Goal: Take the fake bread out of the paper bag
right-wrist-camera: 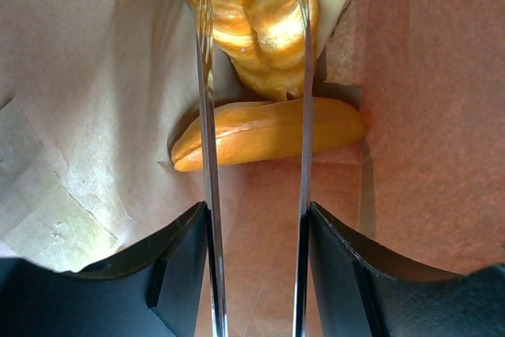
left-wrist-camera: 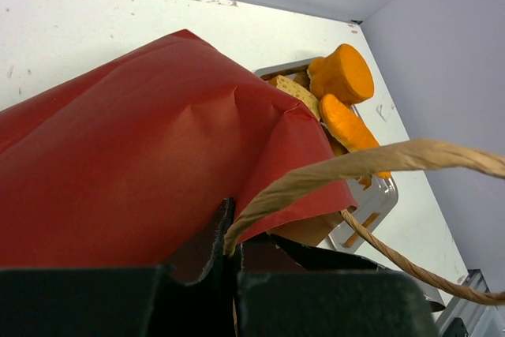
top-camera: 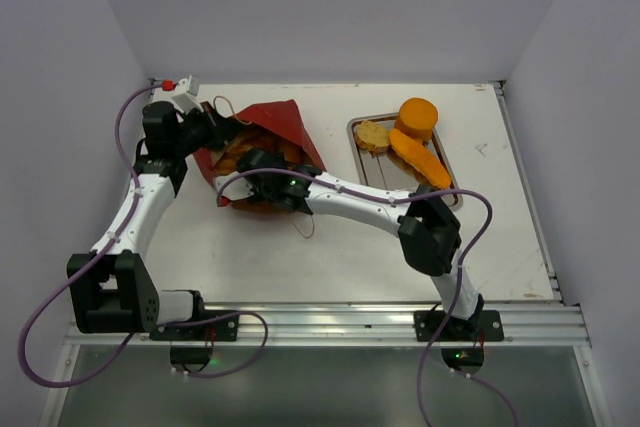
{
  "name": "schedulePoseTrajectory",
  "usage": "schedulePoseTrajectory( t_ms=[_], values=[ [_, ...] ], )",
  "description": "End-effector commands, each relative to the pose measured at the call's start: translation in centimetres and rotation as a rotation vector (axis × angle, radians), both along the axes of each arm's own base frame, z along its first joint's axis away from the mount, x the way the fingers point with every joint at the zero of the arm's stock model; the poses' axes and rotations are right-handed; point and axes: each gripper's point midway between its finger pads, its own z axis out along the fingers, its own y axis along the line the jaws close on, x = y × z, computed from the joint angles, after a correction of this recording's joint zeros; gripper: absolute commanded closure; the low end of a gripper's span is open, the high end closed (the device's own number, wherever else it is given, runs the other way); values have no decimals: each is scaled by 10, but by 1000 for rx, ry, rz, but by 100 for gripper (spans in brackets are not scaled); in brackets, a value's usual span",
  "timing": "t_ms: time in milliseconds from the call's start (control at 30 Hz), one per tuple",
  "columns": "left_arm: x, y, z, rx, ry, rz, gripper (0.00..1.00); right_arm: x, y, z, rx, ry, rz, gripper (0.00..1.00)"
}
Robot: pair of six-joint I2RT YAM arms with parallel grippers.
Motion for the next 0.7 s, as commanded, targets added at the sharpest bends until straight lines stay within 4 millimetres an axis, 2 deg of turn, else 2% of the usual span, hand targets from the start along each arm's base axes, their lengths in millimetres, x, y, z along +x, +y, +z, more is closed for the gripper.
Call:
schedulePoseTrajectory(
  t_ms=[0,200,467,667],
  values=[
    [-7,-11,20,-42,-28,-55,100,4,13,25,73,-71,-2,45],
    [-8,-11,19,-43,-27,-56,100,6,17,19,71,-67,-4,50],
    [-9,-12,19,-46,-27,-60,100,3,14,4,57,-20,-31,77],
    [-9,-11,19,-45,-29,-57,100,0,9,3,72,2,-49,94]
  ],
)
